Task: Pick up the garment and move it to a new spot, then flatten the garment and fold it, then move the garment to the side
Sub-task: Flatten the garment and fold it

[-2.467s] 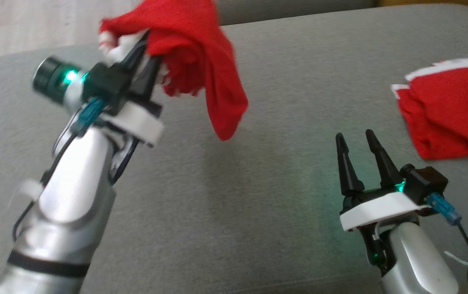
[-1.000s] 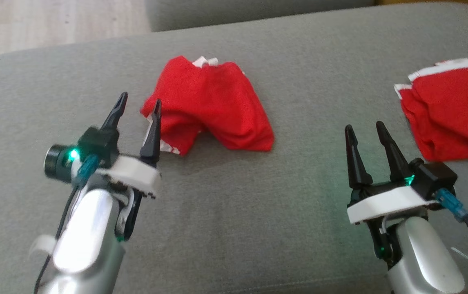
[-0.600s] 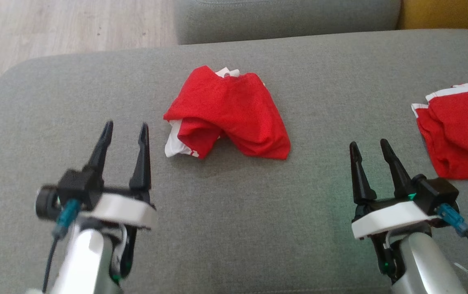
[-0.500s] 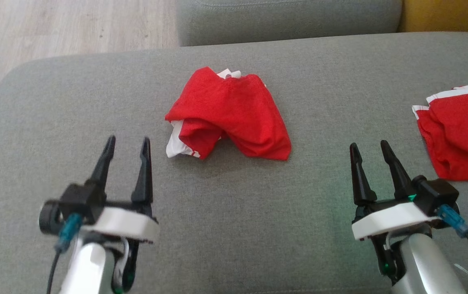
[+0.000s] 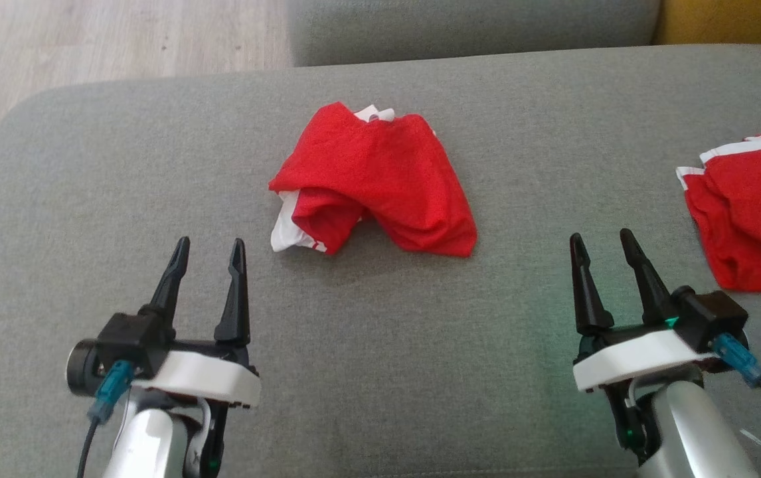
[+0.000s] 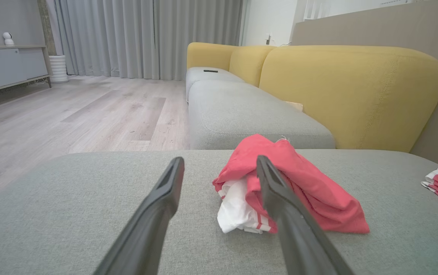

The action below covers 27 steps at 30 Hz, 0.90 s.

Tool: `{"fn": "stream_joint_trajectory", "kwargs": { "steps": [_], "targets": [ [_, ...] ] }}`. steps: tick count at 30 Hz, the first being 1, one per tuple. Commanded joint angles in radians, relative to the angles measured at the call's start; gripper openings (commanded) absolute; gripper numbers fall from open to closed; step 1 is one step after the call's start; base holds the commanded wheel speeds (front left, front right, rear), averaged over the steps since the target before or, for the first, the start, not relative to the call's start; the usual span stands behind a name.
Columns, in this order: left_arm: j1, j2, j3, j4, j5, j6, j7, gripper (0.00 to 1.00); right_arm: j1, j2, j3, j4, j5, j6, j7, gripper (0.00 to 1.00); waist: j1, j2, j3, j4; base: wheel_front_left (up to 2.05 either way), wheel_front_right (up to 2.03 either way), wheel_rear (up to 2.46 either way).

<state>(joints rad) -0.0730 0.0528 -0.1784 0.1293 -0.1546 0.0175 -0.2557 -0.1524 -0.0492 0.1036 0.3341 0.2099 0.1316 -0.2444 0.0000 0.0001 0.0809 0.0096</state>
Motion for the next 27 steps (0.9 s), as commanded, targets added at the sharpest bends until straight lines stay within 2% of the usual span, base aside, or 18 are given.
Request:
{"fn": "stream_joint_trajectory", "kwargs": {
  "steps": [1,8,13,21,27],
  "targets": [
    [-0.051,0.0,0.037,-0.036,0.011,-0.002,-0.006,1.0,-0.029,-0.001,0.022,-0.038,-0.007,-0.001,0.005,1.0,0.0,-0.0001,0.007,0.006,0.0,0.0,0.0],
    [-0.07,-0.002,0.02,-0.028,0.01,-0.009,-0.006,1.0,-0.08,-0.002,0.016,-0.036,-0.05,-0.001,0.037,1.0,0.0,-0.0001,0.044,0.043,0.0,0.0,0.0],
    [-0.093,-0.002,-0.014,-0.022,-0.011,0.0,-0.006,1.0,-0.16,-0.024,0.022,0.009,-0.053,-0.001,0.101,1.0,0.0,-0.0001,0.089,0.086,0.0,0.0,0.0],
    [-0.141,-0.002,-0.074,-0.016,-0.04,0.017,-0.006,1.0,-0.364,-0.099,0.103,0.155,0.081,-0.001,0.215,1.0,0.0,-0.0001,0.17,0.17,0.0,0.0,0.0],
    [-0.174,-0.002,-0.129,-0.005,-0.065,0.035,-0.006,1.0,-0.502,-0.155,0.166,0.285,0.241,-0.001,0.274,1.0,0.0,-0.0001,0.219,0.242,0.0,0.0,0.0]
  ]
}}
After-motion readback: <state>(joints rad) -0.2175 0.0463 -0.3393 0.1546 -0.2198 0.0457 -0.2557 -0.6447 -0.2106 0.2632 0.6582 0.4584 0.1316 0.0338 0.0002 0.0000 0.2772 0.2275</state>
